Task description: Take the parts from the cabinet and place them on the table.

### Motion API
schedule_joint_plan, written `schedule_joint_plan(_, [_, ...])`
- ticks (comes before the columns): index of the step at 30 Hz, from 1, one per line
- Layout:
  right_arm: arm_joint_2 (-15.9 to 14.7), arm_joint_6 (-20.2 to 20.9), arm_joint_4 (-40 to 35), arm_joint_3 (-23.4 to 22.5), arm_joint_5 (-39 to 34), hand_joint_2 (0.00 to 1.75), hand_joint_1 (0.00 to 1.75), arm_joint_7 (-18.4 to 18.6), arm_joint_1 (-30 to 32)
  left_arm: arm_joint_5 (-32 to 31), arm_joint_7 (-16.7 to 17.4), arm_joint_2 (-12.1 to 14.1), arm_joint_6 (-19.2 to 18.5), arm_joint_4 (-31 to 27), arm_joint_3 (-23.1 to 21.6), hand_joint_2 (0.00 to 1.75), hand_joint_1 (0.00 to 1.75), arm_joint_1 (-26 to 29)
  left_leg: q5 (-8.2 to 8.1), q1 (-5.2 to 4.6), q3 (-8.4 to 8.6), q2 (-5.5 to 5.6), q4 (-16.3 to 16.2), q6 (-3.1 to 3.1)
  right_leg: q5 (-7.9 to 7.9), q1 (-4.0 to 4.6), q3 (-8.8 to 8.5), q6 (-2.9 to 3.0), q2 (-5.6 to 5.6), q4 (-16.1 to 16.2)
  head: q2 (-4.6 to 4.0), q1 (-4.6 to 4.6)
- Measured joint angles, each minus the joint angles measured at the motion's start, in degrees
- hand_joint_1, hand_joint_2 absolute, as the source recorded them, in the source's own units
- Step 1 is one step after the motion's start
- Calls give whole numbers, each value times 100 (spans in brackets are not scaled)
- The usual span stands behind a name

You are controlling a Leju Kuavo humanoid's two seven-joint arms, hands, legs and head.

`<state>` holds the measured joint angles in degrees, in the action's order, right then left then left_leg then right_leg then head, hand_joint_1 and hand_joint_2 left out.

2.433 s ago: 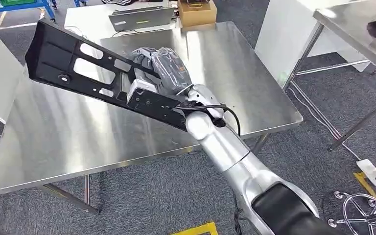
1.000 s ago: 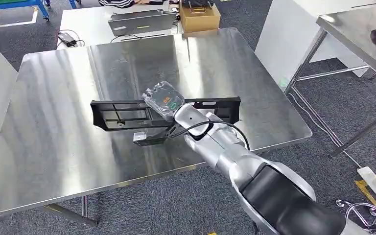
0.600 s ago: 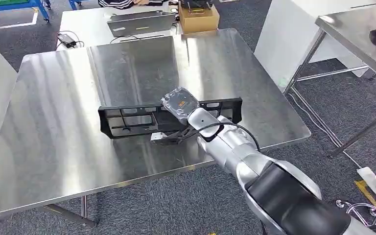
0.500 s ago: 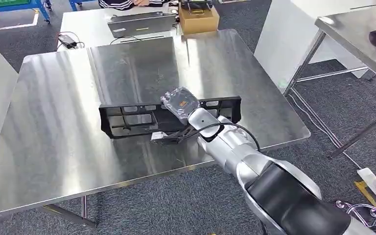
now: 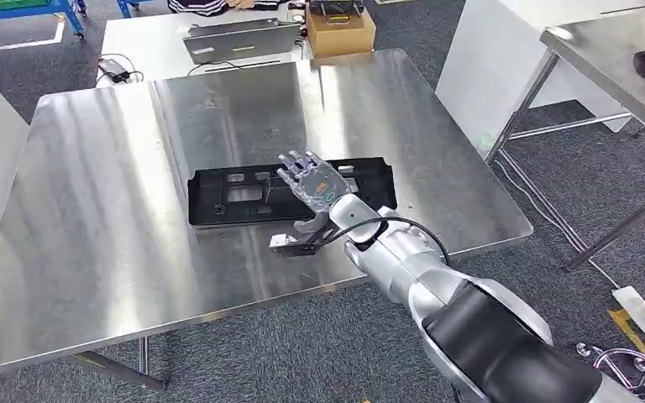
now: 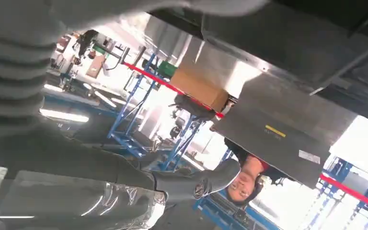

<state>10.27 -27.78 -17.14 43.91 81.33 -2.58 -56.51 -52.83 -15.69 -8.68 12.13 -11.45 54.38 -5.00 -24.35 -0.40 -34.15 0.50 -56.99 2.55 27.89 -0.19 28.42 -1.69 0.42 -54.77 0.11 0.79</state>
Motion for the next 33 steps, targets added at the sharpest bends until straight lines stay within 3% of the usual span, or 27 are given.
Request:
schedule_joint_plan(12, [59,-277,17,-63,59,0,0,129,0,7,13,-4,39,0,66,0,0,0,-3,1,-1,1,0,-3,2,1,1,1,0,0,0,2])
schedule_joint_plan(16, [140,-640,-4,-321,-153,0,0,-101,-9,7,28,-7,63,0,101,0,0,0,-3,1,-1,-2,0,-4,2,2,1,1,0,0,0,0])
schedule_joint_plan(24, [234,-820,-52,-583,-291,0,0,-267,-34,13,41,-11,113,0,113,0,0,0,-3,1,-2,0,0,-4,2,2,1,2,0,0,0,2])
schedule_joint_plan(26, [258,-1067,-211,-750,-661,0,0,-712,3,28,74,-13,133,0,125,0,0,0,-3,1,-3,0,1,-4,2,2,0,2,0,0,0,2])
schedule_joint_plan(28, [352,-1152,-758,-1183,-1274,0,0,-1602,164,77,96,-15,181,0,155,0,0,0,-3,1,-4,-2,1,-4,2,4,1,2,1,-1,0,2])
schedule_joint_plan(29, [455,-1132,-1065,-1514,-1915,0,0,-2216,268,98,112,-17,219,0,177,0,0,0,-3,1,-5,-5,1,-4,2,3,4,2,2,-1,0,0])
schedule_joint_plan(31, [661,-684,-1598,-1967,-3555,0,0,-3046,459,135,111,-31,266,0,238,0,0,-1,-4,6,-4,7,1,-5,7,2,6,7,-3,-1,0,0])
schedule_joint_plan(33, [765,273,-2391,-2149,-4962,0,0,-3292,771,146,111,-48,304,0,256,0,0,2,-9,11,-3,23,2,-13,27,3,36,4,-18,0,0,2])
